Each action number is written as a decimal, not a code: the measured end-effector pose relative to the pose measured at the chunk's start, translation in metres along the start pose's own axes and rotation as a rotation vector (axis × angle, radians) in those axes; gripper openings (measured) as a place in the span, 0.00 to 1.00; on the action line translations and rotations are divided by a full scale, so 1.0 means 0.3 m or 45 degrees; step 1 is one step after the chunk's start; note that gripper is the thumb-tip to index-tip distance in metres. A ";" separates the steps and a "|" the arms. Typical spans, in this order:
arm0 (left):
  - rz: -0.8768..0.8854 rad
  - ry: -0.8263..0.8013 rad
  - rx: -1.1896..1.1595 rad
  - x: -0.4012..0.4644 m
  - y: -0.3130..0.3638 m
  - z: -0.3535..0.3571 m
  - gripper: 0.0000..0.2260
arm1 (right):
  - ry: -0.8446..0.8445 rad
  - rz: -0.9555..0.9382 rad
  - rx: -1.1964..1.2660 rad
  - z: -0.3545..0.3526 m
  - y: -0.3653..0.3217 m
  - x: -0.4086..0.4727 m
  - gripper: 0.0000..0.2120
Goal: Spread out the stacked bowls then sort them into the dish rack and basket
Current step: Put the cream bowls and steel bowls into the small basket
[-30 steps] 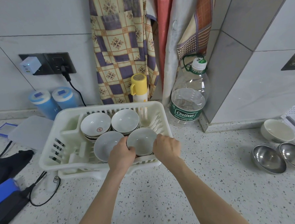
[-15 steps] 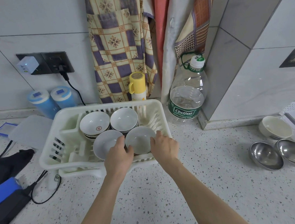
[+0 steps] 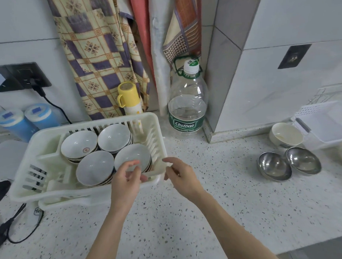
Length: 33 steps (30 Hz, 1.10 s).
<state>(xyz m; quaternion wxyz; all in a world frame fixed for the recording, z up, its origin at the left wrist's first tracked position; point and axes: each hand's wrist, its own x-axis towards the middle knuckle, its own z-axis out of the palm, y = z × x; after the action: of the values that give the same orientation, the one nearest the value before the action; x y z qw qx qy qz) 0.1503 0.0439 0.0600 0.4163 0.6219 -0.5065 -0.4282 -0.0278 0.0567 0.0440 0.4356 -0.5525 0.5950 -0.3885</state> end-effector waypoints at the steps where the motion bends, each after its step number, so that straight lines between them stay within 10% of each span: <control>1: 0.000 -0.004 -0.028 -0.015 0.008 0.034 0.06 | -0.004 0.021 0.008 -0.036 0.023 -0.022 0.14; 19: -0.306 -0.188 -0.190 -0.478 0.176 1.086 0.05 | 0.285 0.266 0.189 -1.090 0.379 -0.361 0.11; 33: -0.293 -0.659 0.018 -0.556 0.222 1.481 0.05 | 0.772 0.341 0.481 -1.442 0.526 -0.455 0.11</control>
<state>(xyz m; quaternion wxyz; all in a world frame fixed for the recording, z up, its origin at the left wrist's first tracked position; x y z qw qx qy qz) -0.3121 0.1618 0.0145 0.2174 0.5482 -0.5252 -0.6135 -0.4868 0.1983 0.0452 0.3808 -0.2399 0.6818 -0.5768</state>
